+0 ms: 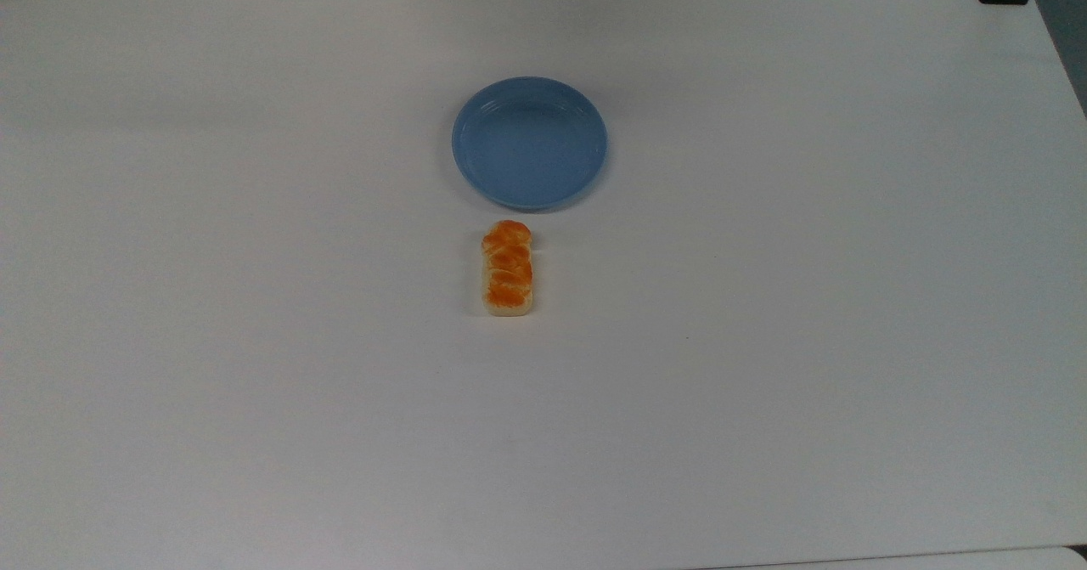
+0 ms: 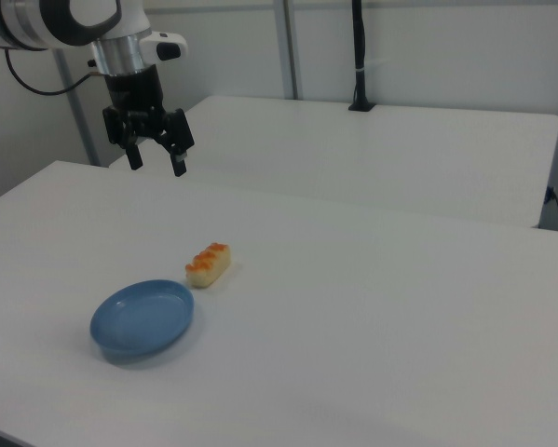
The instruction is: Put the bread on a plate
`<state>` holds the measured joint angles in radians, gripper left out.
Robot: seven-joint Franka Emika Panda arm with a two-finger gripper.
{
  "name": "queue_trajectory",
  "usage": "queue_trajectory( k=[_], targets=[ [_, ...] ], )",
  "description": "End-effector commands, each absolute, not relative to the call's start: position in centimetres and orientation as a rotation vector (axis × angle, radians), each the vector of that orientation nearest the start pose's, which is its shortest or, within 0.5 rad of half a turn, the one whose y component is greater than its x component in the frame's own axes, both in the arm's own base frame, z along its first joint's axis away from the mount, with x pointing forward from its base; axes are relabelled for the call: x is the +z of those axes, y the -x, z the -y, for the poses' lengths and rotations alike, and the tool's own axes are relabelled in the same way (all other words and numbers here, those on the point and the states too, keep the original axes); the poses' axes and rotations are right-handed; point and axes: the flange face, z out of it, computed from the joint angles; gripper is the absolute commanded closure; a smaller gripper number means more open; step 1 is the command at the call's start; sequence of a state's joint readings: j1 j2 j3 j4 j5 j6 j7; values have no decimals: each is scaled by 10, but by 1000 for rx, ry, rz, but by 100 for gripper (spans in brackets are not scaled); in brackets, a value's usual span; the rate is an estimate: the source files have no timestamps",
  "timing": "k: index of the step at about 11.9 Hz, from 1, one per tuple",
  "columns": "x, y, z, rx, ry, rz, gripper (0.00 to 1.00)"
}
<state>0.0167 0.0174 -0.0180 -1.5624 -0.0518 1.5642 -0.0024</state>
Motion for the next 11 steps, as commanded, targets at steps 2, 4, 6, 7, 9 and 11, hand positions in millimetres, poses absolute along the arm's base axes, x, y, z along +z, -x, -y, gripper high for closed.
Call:
queue_trajectory(
  k=[2,4,6,7,9,11],
  targets=[
    [618,-549,14,75,3187,26,0],
    [618,-549,13,73,3187,31,0],
    [618,-549,12,73,3187,33,0],
    [618,-550,13,68,3187,31,0],
    [614,-554,11,65,3186,36,0],
    [613,-556,10,62,3172,37,0]
  ],
)
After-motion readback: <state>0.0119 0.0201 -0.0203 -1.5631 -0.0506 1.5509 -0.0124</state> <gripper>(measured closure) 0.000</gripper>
